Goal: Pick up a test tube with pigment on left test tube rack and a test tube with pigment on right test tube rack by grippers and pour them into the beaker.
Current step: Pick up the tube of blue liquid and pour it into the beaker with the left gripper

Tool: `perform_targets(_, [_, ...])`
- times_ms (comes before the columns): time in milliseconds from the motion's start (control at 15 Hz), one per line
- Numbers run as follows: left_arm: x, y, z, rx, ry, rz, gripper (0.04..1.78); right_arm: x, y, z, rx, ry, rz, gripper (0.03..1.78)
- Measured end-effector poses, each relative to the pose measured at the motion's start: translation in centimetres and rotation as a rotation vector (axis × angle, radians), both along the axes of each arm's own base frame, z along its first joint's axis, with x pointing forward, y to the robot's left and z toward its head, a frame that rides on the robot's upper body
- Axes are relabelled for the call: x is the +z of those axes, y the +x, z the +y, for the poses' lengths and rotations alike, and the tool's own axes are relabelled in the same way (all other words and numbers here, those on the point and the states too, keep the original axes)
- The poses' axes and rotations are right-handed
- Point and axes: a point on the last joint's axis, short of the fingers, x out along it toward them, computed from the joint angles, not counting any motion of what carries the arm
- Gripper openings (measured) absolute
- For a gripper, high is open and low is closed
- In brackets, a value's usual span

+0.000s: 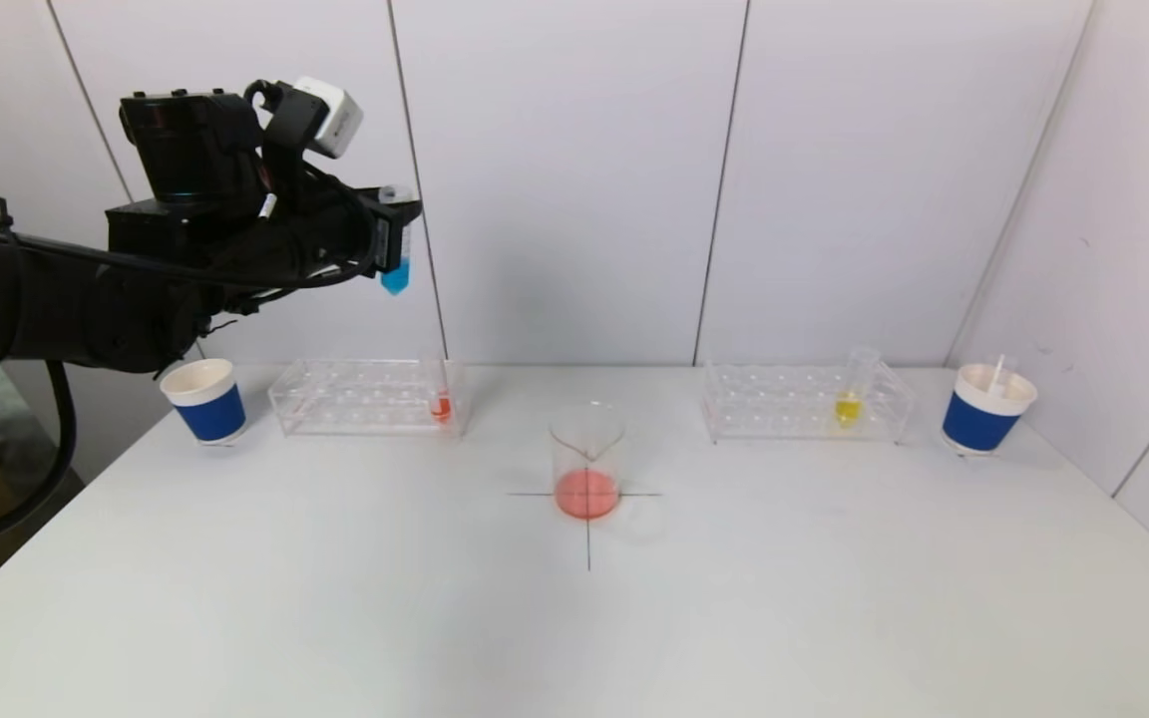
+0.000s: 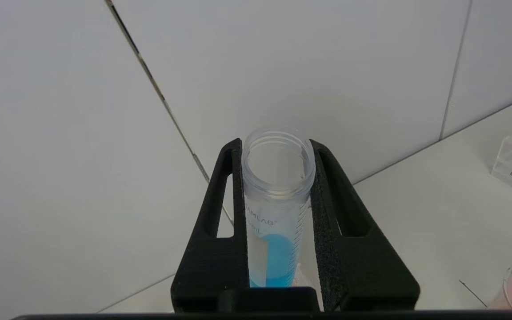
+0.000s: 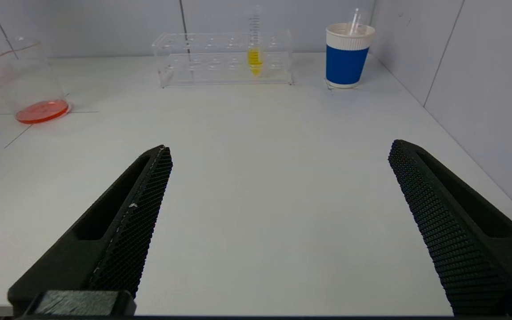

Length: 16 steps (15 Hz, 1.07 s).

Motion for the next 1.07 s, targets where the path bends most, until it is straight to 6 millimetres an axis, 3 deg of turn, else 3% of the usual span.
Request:
perform_targets(600, [-0.5, -1.1, -5.1, -0.12, 0.071, -0.022, 0.44, 0.0, 0.0, 0.0, 0.0, 0.0, 0.0, 1.77])
perform_targets(1067, [-2.0, -0.6, -7.0, -0.158, 0.175, -0.037, 0.44, 0.0, 0.0, 0.0, 0.0, 0.0, 0.0, 1.77])
